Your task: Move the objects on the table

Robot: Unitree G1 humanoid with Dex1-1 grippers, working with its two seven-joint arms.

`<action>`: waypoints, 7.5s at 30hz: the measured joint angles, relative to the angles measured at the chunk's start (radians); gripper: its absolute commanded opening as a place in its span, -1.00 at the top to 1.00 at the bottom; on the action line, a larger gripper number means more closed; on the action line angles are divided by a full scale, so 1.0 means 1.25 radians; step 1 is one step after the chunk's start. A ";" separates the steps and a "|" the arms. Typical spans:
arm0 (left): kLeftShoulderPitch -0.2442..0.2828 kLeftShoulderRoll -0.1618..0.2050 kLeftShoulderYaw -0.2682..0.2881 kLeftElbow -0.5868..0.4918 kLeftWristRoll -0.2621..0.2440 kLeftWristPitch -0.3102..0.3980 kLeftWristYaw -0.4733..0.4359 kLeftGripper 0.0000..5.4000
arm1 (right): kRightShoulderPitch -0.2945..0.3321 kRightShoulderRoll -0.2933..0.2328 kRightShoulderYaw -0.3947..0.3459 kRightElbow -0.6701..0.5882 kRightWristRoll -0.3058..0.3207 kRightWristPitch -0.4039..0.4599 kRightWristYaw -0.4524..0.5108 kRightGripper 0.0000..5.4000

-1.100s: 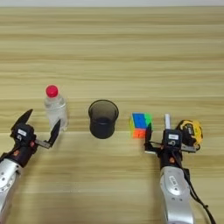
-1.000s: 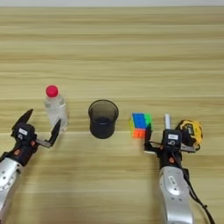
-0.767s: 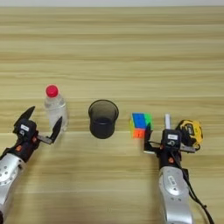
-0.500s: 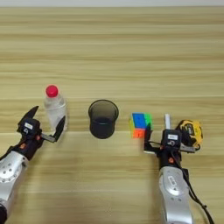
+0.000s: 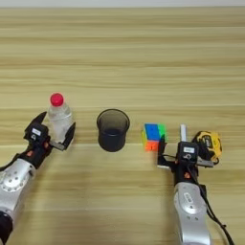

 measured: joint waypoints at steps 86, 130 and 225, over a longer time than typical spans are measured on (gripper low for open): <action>0.207 0.002 0.014 -0.201 0.006 0.016 0.038 -0.14 | 0.022 0.007 0.001 -0.023 -0.001 0.000 -0.002 -1.00; 0.256 0.014 -0.008 -0.249 0.019 0.030 0.045 -0.99 | 0.015 0.003 0.000 -0.015 0.000 0.000 -0.002 -1.00; 0.104 0.089 0.157 0.011 0.001 -0.073 0.173 -0.99 | -0.028 0.011 0.027 0.058 -0.014 -0.050 -0.013 -1.00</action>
